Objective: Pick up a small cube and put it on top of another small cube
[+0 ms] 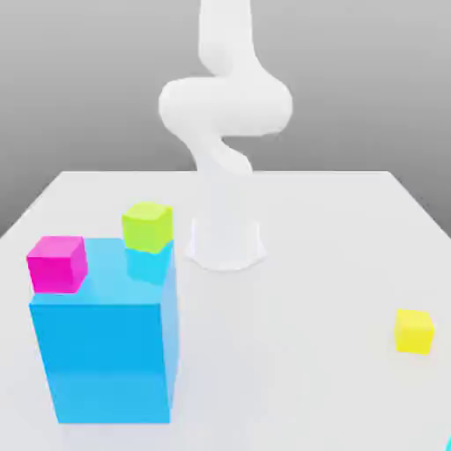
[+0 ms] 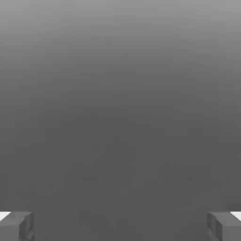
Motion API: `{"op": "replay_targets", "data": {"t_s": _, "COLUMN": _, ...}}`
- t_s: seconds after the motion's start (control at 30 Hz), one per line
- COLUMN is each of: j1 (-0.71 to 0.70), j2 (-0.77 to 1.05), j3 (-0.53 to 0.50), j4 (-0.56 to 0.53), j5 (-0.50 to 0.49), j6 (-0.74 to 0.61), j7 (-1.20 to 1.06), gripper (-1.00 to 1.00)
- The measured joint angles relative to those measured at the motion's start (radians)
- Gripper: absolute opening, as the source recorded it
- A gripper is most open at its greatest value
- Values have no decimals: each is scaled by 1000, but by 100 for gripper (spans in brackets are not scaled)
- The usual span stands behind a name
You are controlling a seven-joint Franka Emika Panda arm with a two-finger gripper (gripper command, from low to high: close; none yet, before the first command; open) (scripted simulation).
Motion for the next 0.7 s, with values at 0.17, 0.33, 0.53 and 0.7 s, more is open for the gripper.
{"op": "replay_targets", "data": {"t_s": 0.17, "j1": 69, "j2": 187, "j3": 1, "j4": 43, "j5": 12, "j6": 32, "j7": -120, "gripper": 0}}
{"op": "replay_targets", "data": {"t_s": 0.33, "j1": 129, "j2": 369, "j3": 9, "j4": 85, "j5": 24, "j6": 62, "j7": -237, "gripper": 0}}
{"op": "replay_targets", "data": {"t_s": 0.53, "j1": 185, "j2": 586, "j3": 37, "j4": 135, "j5": 29, "j6": 99, "j7": -371, "gripper": 0}}
{"op": "replay_targets", "data": {"t_s": 0.7, "j1": 240, "j2": 768, "j3": 65, "j4": 176, "j5": 15, "j6": 129, "j7": -470, "gripper": 0}}
